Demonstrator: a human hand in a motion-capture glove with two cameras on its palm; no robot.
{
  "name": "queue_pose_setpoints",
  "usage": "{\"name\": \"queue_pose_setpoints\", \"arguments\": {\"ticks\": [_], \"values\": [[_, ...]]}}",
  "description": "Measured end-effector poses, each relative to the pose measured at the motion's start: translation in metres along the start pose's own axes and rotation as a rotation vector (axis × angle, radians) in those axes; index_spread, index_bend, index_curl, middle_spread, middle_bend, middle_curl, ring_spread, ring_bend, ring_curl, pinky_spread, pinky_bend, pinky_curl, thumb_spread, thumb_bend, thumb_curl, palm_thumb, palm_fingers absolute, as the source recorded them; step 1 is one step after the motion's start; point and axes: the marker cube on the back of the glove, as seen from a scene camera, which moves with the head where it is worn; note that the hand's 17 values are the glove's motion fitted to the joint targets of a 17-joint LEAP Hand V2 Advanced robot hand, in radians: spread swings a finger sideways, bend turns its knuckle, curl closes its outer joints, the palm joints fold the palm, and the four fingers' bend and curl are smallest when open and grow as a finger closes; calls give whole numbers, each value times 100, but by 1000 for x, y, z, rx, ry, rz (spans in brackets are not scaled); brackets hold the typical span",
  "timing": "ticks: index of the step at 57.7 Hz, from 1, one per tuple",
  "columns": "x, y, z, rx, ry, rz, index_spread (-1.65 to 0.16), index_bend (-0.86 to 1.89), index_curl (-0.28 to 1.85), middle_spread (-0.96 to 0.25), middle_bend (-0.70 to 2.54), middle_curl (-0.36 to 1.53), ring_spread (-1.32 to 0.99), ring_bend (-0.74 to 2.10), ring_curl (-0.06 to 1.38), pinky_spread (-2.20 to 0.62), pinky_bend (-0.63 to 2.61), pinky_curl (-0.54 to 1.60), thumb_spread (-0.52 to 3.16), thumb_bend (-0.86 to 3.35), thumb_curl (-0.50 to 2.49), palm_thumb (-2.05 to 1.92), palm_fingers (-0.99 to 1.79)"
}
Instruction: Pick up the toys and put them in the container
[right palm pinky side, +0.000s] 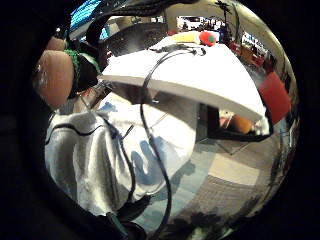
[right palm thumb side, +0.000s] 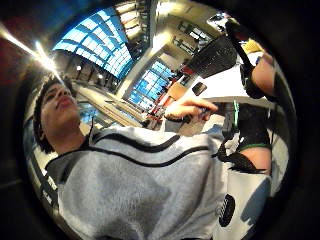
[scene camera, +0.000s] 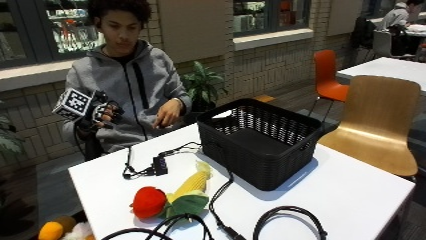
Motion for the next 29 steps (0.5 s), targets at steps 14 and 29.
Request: {"name": "queue_pose_setpoints", "arguments": {"ticks": [14, 29], "values": [[84, -128, -19, -120, 51, 62, -12, 26, 17, -3, 44, 15, -18, 55, 19, -10, 36, 17, 123, 55, 16, 43, 89], [150, -241, -42, -243, 309, 164, -16, 17, 21, -4, 49, 21, -22, 59, 22, -11, 44, 24, 157, 60, 24, 30, 74]]}}
